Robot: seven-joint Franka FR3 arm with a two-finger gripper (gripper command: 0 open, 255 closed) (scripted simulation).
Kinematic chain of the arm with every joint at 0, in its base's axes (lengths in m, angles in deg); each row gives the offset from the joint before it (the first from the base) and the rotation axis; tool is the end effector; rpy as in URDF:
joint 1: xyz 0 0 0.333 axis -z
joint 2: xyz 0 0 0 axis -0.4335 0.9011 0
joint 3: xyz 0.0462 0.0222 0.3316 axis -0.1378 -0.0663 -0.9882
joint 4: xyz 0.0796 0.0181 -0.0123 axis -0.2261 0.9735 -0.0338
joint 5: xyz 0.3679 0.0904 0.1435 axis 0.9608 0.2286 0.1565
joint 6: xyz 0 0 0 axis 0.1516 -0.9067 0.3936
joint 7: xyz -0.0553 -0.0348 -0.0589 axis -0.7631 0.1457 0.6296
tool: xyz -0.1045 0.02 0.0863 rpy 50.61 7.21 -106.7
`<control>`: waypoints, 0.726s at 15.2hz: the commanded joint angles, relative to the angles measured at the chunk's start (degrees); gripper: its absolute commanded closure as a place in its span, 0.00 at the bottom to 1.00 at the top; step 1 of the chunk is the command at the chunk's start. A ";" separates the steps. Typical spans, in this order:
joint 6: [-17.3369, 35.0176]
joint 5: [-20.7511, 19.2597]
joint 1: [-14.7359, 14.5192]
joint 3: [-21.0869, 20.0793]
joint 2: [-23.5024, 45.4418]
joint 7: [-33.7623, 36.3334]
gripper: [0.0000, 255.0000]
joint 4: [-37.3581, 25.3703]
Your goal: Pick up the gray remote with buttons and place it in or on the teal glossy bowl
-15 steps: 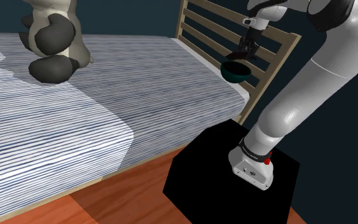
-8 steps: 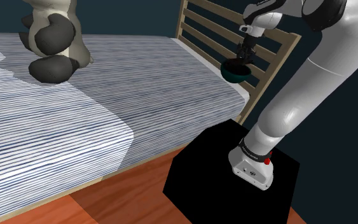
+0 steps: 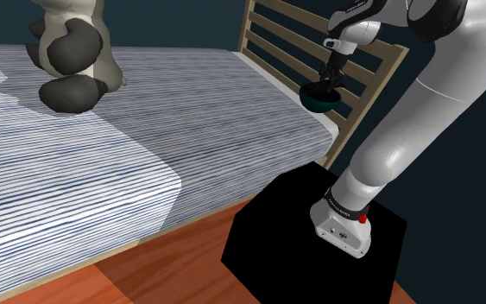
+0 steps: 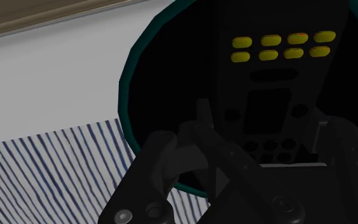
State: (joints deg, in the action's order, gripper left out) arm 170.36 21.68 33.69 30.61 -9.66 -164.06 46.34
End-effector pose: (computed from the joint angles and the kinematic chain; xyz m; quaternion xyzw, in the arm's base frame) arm 0.3451 -0.4330 0.4170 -0.8555 -0.5177 -0.0054 0.0077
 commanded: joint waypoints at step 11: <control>-3.76 -1.06 -0.13 -0.18 -1.19 0.79 0.00 -2.46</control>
State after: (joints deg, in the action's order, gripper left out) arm 168.37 21.02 33.58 30.46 -10.33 -163.47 45.21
